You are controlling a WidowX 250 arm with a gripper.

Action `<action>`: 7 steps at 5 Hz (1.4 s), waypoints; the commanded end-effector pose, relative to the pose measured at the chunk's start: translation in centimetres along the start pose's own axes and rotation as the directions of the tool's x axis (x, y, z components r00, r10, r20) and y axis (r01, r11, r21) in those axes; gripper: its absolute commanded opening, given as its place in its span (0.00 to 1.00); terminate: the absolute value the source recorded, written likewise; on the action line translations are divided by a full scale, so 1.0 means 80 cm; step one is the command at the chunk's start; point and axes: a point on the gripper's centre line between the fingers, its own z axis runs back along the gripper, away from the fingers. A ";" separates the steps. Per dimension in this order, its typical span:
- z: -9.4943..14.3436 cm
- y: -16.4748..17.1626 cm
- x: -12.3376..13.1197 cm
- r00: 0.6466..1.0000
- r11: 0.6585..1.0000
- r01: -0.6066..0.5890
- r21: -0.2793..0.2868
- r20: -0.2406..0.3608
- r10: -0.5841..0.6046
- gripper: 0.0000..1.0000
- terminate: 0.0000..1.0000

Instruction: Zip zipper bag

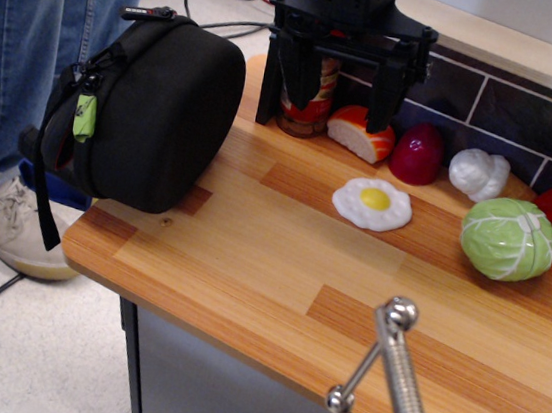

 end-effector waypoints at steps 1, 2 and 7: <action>0.000 0.000 0.000 1.000 1.000 0.000 0.000 0.000 0.000 1.00 0.00; 0.039 0.024 -0.019 1.000 0.999 -0.016 -0.048 -0.023 0.015 1.00 0.00; 0.075 0.158 -0.133 0.997 0.998 -0.051 0.045 0.058 0.048 1.00 0.00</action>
